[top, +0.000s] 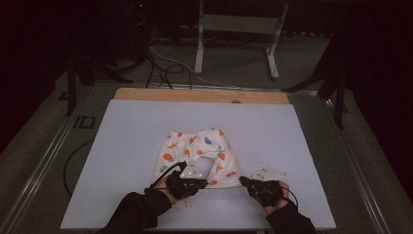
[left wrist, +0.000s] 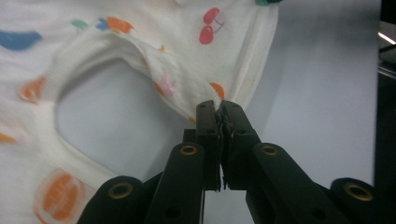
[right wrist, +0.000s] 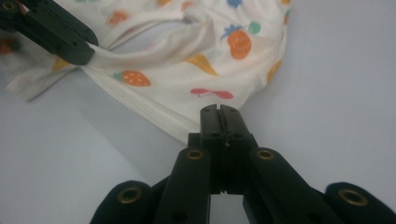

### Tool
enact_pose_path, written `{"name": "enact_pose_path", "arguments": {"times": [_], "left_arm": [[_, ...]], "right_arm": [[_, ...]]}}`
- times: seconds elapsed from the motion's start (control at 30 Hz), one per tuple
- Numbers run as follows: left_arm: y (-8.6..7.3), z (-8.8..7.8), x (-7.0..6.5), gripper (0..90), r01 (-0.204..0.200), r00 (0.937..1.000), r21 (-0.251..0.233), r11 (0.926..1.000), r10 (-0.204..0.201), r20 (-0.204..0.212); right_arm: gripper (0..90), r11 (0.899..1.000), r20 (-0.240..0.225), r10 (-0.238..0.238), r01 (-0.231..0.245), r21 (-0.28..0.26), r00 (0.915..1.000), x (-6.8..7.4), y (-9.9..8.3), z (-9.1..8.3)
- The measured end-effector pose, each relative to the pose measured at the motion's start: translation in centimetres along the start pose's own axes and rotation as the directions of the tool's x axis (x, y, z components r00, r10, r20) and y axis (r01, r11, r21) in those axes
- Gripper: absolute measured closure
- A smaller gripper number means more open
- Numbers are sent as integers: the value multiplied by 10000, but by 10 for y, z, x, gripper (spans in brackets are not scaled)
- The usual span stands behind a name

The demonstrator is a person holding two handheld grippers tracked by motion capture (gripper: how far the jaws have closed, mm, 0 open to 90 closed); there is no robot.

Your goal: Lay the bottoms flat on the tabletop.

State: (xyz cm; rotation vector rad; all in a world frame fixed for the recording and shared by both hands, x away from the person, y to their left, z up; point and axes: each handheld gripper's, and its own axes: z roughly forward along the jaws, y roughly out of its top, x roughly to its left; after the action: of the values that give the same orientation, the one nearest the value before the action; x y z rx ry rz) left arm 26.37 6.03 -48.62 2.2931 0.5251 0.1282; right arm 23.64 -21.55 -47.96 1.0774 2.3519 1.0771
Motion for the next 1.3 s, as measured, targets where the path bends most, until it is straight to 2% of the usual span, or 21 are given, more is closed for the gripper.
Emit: {"name": "enact_pose_path", "arguments": {"times": [0.03,0.1,0.17,0.23,0.33,0.4,0.43,0.47,0.5,0.63,0.7,0.77,0.87,0.97,1.0,1.03,1.07,1.1,1.13,1.2,1.3], "left_arm": [[-2,-1,-3,873,-13,10000,-18,10000,13,-37],[-6,-3,-7,863,-117,9999,74,9999,118,-82],[-11,-6,-9,863,-65,9999,105,9999,66,-100],[-16,-9,-11,861,-83,9999,126,9999,84,-85],[-21,-12,-11,776,-159,9999,161,9997,159,24],[-21,-13,-11,685,-282,9996,189,9994,281,61],[-21,-12,-11,685,-323,9993,82,9994,321,164],[-20,-11,-11,629,-419,9988,48,9991,417,275],[-20,-10,-12,604,-484,9984,68,9988,482,287],[-16,-3,-12,592,-793,9960,256,9965,782,422],[-16,1,-11,592,-970,9944,306,9948,956,441],[-16,7,-11,592,-1052,9934,324,9939,1036,491],[-14,14,-8,614,-1173,9925,523,9917,1152,410],[-13,22,-5,688,-1282,9916,797,9885,1262,296],[-13,22,-5,716,-1282,9916,797,9885,1262,296],[-13,26,-4,716,-1256,9920,895,9880,1238,258],[-12,26,-3,778,-1126,9934,837,9901,1103,315],[-11,27,-3,805,-1082,9939,881,9902,1060,293],[-10,27,-3,864,-1002,9948,939,9905,980,284],[-10,26,-5,877,-1159,9932,1025,9880,1142,231],[-10,21,-7,882,-1009,9948,980,9901,993,212]], "right_arm": [[900,9999,-20,-160,160,23,9999,0,-2,-1],[900,9999,-52,-134,135,39,9999,1,-3,-2],[900,9997,103,-238,237,93,9997,2,-5,-4],[900,9998,46,-136,136,136,9999,1,-6,-5],[900,9994,1,8,-8,356,10000,0,-12,-6],[893,9991,0,78,-78,405,10000,0,-14,-6],[851,9988,-20,109,-108,472,9999,-1,-14,-6],[716,9979,-189,423,-413,501,9989,-4,-15,-4],[668,9980,-188,526,-519,350,9984,-5,-15,-4],[631,9969,71,734,-736,292,9973,-10,-15,-3],[627,9932,133,930,-937,689,9956,-14,-19,4],[632,9897,-60,1143,-1134,872,9934,-16,-21,9],[664,9882,-79,1082,-1066,1104,9941,-15,-22,14],[760,9835,53,1047,-1044,1477,9945,-14,-23,19],[760,9835,53,1047,-1044,1477,9945,-14,-23,19],[794,9838,157,863,-877,1564,9961,-15,-24,20],[864,9827,139,996,-1005,1554,9949,-14,-23,20],[889,9828,164,873,-888,1619,9960,-15,-23,20],[896,9824,161,903,-917,1627,9958,-15,-23,21],[900,9830,160,842,-857,1624,9963,-14,-22,20],[900,9824,145,1036,-1046,1545,9945,-13,-20,18]]}}
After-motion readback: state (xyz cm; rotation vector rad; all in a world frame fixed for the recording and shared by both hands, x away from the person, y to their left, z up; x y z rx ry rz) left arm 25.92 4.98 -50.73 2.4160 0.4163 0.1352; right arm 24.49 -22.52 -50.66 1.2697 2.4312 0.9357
